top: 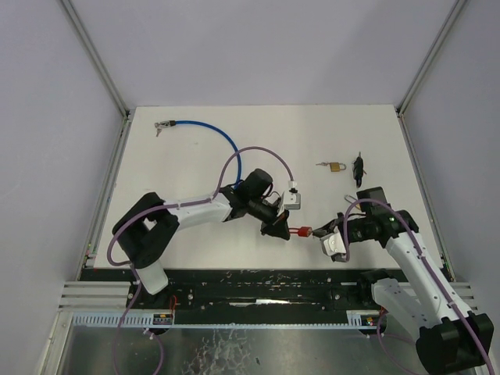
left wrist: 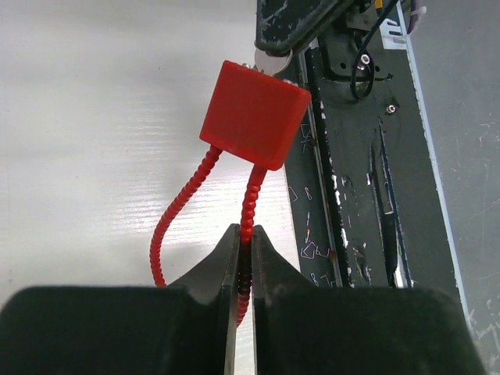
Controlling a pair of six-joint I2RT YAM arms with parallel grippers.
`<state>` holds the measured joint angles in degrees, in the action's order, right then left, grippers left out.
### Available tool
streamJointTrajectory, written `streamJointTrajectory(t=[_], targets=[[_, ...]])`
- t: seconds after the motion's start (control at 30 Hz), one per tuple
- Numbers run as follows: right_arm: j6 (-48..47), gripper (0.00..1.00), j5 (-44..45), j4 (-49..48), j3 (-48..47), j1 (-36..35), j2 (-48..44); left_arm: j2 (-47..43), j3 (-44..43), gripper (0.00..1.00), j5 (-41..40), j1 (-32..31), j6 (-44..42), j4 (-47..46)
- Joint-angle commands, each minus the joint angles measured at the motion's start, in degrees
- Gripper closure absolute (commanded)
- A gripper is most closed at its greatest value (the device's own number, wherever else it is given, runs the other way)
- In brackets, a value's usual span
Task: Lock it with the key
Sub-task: Lock the lock.
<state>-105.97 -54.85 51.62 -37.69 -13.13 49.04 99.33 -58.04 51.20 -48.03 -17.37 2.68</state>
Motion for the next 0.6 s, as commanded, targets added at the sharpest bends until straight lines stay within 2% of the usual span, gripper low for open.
streamJointTrajectory(t=[0.0,0.27,0.47,0.57], targets=[[1.84,0.95,-2.76,0.05,-0.17,-0.61,-0.92,0.42,-2.55,1.00,4.35,0.77,0.92,-4.53],[9.80,0.76,-8.41,-0.67,-1.79,3.51,-4.38,-3.11,2.62,1.00,-1.33,0.81,3.54,-8.81],[19.34,0.37,-12.77,-3.98,-0.71,4.42,-5.62,-6.58,6.74,1.00,-4.57,-0.63,5.21,-12.73],[19.93,0.19,-14.85,-3.91,0.94,4.42,-4.29,-7.96,7.62,1.00,-7.10,-2.37,5.24,-13.33]])
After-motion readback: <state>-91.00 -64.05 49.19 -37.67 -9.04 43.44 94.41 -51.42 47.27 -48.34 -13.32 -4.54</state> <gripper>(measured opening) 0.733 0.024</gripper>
